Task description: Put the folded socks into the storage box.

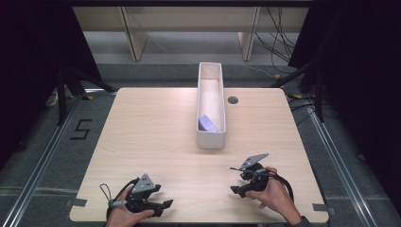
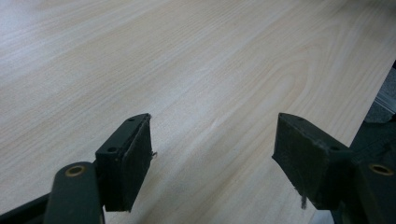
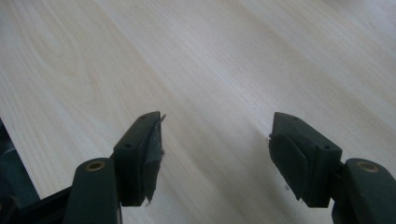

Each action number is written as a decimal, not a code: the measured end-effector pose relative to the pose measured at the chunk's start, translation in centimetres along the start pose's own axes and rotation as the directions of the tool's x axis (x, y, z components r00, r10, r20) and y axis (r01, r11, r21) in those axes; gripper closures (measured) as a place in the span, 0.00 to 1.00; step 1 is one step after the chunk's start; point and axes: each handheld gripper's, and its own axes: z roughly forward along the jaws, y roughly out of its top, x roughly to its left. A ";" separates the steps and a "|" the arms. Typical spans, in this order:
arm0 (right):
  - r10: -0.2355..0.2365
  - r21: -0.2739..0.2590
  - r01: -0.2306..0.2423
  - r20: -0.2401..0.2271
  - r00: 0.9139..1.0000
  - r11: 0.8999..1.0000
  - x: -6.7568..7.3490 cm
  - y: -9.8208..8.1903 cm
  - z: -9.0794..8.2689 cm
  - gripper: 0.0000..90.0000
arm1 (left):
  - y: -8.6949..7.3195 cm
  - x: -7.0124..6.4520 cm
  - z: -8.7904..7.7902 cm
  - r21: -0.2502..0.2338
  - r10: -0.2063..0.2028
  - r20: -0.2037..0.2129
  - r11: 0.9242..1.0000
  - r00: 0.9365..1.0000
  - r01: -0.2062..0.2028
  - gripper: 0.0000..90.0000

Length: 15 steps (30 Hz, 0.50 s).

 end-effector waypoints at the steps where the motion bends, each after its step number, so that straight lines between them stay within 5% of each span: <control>1: -0.003 0.002 0.003 -0.002 1.000 1.000 0.1 -0.1 0.0 0.39 | 0.0 0.0 0.0 -0.002 0.000 0.000 1.000 1.000 0.000 0.30; 6: -0.034 -0.021 0.034 -0.004 0.999 0.999 0.1 -0.9 0.0 0.39 | 0.0 0.0 0.1 -0.002 0.000 -0.002 1.000 1.000 0.000 0.30; 12: -0.022 -0.006 0.022 -0.009 1.000 1.000 0.8 -2.4 -0.1 0.38 | 0.0 -0.1 0.2 0.002 0.004 0.002 1.000 1.000 -0.004 0.30; 13: 0.014 0.007 -0.014 -0.008 1.000 1.000 1.0 -2.5 -0.2 0.38 | 0.0 0.0 0.1 0.016 0.020 -0.006 1.000 1.000 -0.020 0.30; 15: -0.031 -0.028 0.030 -0.018 0.999 0.999 0.9 -3.0 0.0 0.38 | 0.0 -0.1 0.1 0.012 0.016 -0.004 1.000 1.000 -0.016 0.30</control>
